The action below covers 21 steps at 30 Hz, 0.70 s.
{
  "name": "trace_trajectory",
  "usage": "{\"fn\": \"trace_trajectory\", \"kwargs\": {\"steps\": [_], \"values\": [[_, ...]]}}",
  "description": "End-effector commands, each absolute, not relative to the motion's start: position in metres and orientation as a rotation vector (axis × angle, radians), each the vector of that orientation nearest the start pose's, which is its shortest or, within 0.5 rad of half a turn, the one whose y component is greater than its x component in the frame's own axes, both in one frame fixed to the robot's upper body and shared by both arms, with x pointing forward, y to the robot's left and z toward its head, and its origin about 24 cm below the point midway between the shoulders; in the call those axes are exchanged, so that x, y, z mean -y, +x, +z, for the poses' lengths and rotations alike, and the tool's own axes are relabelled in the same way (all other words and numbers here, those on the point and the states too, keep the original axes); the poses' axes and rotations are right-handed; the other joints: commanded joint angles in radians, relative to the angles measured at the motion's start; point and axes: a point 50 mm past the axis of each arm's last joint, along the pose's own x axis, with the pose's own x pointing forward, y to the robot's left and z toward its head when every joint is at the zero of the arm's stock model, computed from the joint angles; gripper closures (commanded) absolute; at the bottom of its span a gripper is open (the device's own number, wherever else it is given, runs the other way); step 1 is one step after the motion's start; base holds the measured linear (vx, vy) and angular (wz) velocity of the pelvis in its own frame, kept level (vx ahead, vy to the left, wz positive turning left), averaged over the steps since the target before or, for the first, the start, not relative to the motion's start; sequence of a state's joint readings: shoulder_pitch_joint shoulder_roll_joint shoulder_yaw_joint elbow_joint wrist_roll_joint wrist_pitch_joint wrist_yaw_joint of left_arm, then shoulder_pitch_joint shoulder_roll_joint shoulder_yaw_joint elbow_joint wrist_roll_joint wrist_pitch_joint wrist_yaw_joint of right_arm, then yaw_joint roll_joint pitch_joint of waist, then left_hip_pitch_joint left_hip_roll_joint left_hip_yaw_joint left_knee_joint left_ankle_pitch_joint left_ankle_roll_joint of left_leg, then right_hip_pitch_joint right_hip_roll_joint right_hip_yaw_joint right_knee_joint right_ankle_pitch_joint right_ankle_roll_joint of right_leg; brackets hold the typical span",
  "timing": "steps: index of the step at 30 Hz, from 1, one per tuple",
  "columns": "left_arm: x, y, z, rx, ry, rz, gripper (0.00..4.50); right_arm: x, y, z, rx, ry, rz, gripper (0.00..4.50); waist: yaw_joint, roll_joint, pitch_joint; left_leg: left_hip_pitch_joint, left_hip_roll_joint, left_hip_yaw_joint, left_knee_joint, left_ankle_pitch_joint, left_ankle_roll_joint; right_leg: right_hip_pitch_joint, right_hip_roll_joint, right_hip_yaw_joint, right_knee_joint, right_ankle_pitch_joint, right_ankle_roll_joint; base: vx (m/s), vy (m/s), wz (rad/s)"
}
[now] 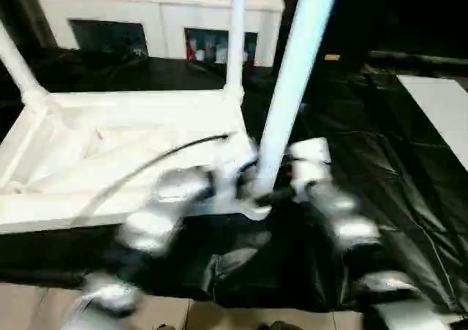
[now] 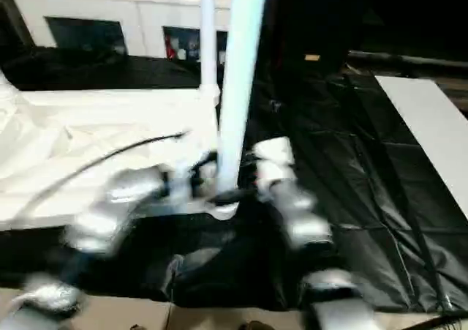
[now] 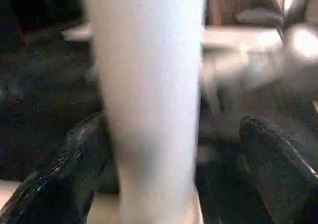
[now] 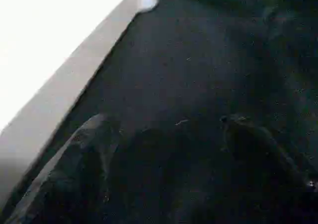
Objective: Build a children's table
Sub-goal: Rotate table base
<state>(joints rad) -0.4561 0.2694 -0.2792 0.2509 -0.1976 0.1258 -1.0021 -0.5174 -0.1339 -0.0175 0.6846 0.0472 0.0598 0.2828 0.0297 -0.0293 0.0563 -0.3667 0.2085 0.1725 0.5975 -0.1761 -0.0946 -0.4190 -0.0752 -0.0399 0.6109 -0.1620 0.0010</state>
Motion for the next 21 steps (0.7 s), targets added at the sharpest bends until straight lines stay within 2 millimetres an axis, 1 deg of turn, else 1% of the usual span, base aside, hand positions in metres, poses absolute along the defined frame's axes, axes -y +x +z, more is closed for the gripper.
{"fn": "trace_trajectory", "kwargs": {"steps": [1,2,3,4,5,6,7,8,9,10,11,12,13,14,15,16,17,18,19,20,21], "values": [[-0.087,0.29,0.085,-0.093,0.193,-1.345,0.09,0.146,0.338,0.034,-0.217,-0.073,0.359,0.69,0.006,0.014,-0.068,0.011,0.012,0.006,-0.077,-0.286,0.01,0.051,-0.037,0.03,-0.066,-0.205,-0.21,0.0,0.0,0.0],[-0.094,0.289,0.084,-0.109,0.206,-1.334,0.09,0.15,0.333,0.035,-0.217,-0.114,0.401,0.69,0.006,0.014,-0.068,0.011,0.011,0.006,-0.077,-0.286,0.009,0.051,-0.036,0.03,-0.065,-0.205,-0.211,0.0,0.0,0.0],[-0.107,0.289,0.083,-0.147,0.224,-1.324,0.09,0.159,0.325,0.035,-0.236,-0.199,0.477,0.69,0.01,0.014,-0.067,0.011,0.012,0.006,-0.078,-0.291,0.009,0.053,-0.036,0.03,-0.067,-0.209,-0.21,0.0,0.0,0.0],[-0.107,0.289,0.083,-0.147,0.224,-1.324,0.09,0.159,0.325,0.035,-0.236,-0.199,0.477,0.69,0.014,0.015,-0.065,0.014,0.012,0.006,-0.078,-0.298,0.01,0.051,-0.034,0.029,-0.069,-0.215,-0.208,0.0,0.0,0.0],[-0.113,0.289,0.082,-0.162,0.234,-1.316,0.09,0.162,0.321,0.035,-0.244,-0.233,0.518,0.69,0.017,0.011,-0.063,0.012,0.01,0.006,-0.079,-0.317,0.01,0.051,-0.035,0.03,-0.071,-0.253,-0.2,0.0,0.0,0.0],[-0.118,0.29,0.08,-0.181,0.245,-1.307,0.09,0.164,0.316,0.036,-0.25,-0.256,0.567,0.69,0.019,0.01,-0.063,0.012,0.01,0.006,-0.08,-0.32,0.011,0.052,-0.035,0.03,-0.073,-0.265,-0.194,0.0,0.0,0.0],[-0.124,0.293,0.077,-0.195,0.272,-1.287,0.09,0.167,0.31,0.036,-0.259,-0.28,0.614,0.69,0.023,0.011,-0.06,0.013,0.01,0.006,-0.081,-0.332,0.013,0.049,-0.036,0.031,-0.078,-0.295,-0.18,0.0,0.0,0.0],[-0.128,0.296,0.074,-0.213,0.298,-1.258,0.09,0.168,0.304,0.037,-0.268,-0.301,0.668,0.69,0.023,0.007,-0.06,0.011,0.01,0.005,-0.081,-0.336,0.013,0.051,-0.037,0.031,-0.079,-0.309,-0.173,0.0,0.0,0.0],[-0.131,0.298,0.072,-0.236,0.304,-1.251,0.09,0.169,0.301,0.037,-0.273,-0.31,0.7,0.69,0.024,0.007,-0.061,0.009,0.009,0.003,-0.082,-0.332,0.013,0.05,-0.039,0.031,-0.08,-0.328,-0.159,0.0,0.0,0.0],[-0.133,0.299,0.07,-0.254,0.309,-1.246,0.09,0.169,0.298,0.038,-0.276,-0.318,0.725,0.69,0.024,0.007,-0.061,0.009,0.009,0.003,-0.082,-0.332,0.013,0.05,-0.039,0.031,-0.08,-0.328,-0.159,0.0,0.0,0.0],[-0.136,0.302,0.068,-0.276,0.324,-1.229,0.35,0.17,0.292,0.039,-0.288,-0.334,0.772,0.69,0.027,0.006,-0.058,0.01,0.01,0.003,-0.082,-0.345,0.016,0.047,-0.036,0.031,-0.085,-0.349,-0.147,0.0,0.0,0.0],[-0.138,0.305,0.066,-0.292,0.328,-1.209,0.35,0.17,0.286,0.04,-0.297,-0.348,0.821,0.69,0.028,0.007,-0.058,0.011,0.009,0.002,-0.081,-0.351,0.017,0.047,-0.036,0.031,-0.084,-0.356,-0.145,0.0,0.0,0.0],[-0.139,0.308,0.065,-0.297,0.334,-1.217,0.43,0.172,0.278,0.041,-0.315,-0.362,0.869,0.69,0.028,0.009,-0.059,0.009,0.008,0.002,-0.082,-0.349,0.019,0.049,-0.037,0.032,-0.088,-0.361,-0.137,0.0,0.0,0.0],[-0.139,0.309,0.065,-0.297,0.335,-1.218,0.43,0.172,0.277,0.042,-0.317,-0.363,0.873,0.69,0.029,0.008,-0.06,0.01,0.008,0.001,-0.081,-0.347,0.019,0.05,-0.038,0.031,-0.087,-0.359,-0.138,0.0,0.0,0.0],[-0.138,0.309,0.066,-0.301,0.338,-1.231,0.43,0.173,0.273,0.042,-0.326,-0.37,0.896,0.69,0.031,0.011,-0.061,0.01,0.011,-0.001,-0.082,-0.341,0.018,0.048,-0.042,0.032,-0.085,-0.356,-0.145,0.0,0.0,0.0],[-0.138,0.31,0.067,-0.304,0.345,-1.246,0.67,0.174,0.271,0.042,-0.332,-0.374,0.911,0.69,0.03,0.011,-0.061,0.007,0.011,-0.001,-0.082,-0.338,0.016,0.05,-0.042,0.031,-0.084,-0.351,-0.151,0.0,0.0,0.0],[-0.138,0.31,0.067,-0.304,0.345,-1.246,0.79,0.174,0.271,0.042,-0.332,-0.374,0.911,0.69,0.029,0.008,-0.062,0.007,0.011,-0.001,-0.081,-0.333,0.017,0.05,-0.042,0.032,-0.083,-0.335,-0.159,0.0,0.0,0.0],[-0.137,0.309,0.067,-0.308,0.349,-1.254,0.79,0.174,0.269,0.043,-0.336,-0.376,0.92,0.69,0.028,0.008,-0.062,0.006,0.012,-0.001,-0.081,-0.328,0.016,0.05,-0.042,0.032,-0.081,-0.325,-0.164,0.0,0.0,0.0],[-0.138,0.309,0.066,-0.327,0.384,-1.266,0.85,0.173,0.268,0.044,-0.335,-0.384,0.923,0.69,0.028,0.016,-0.062,0.008,0.012,-0.001,-0.081,-0.332,0.017,0.048,-0.042,0.032,-0.081,-0.318,-0.173,0.0,0.0,0.0],[-0.138,0.309,0.066,-0.329,0.387,-1.267,0.85,0.173,0.268,0.044,-0.335,-0.385,0.923,0.69,0.027,0.013,-0.061,0.008,0.012,0.0,-0.082,-0.337,0.018,0.047,-0.04,0.032,-0.084,-0.32,-0.172,0.0,0.0,0.0],[-0.139,0.309,0.064,-0.348,0.416,-1.28,1.05,0.173,0.267,0.046,-0.334,-0.391,0.925,0.69,0.027,0.013,-0.062,0.008,0.011,-0.001,-0.081,-0.332,0.018,0.05,-0.04,0.032,-0.08,-0.308,-0.176,0.0,0.0,0.0]]}}
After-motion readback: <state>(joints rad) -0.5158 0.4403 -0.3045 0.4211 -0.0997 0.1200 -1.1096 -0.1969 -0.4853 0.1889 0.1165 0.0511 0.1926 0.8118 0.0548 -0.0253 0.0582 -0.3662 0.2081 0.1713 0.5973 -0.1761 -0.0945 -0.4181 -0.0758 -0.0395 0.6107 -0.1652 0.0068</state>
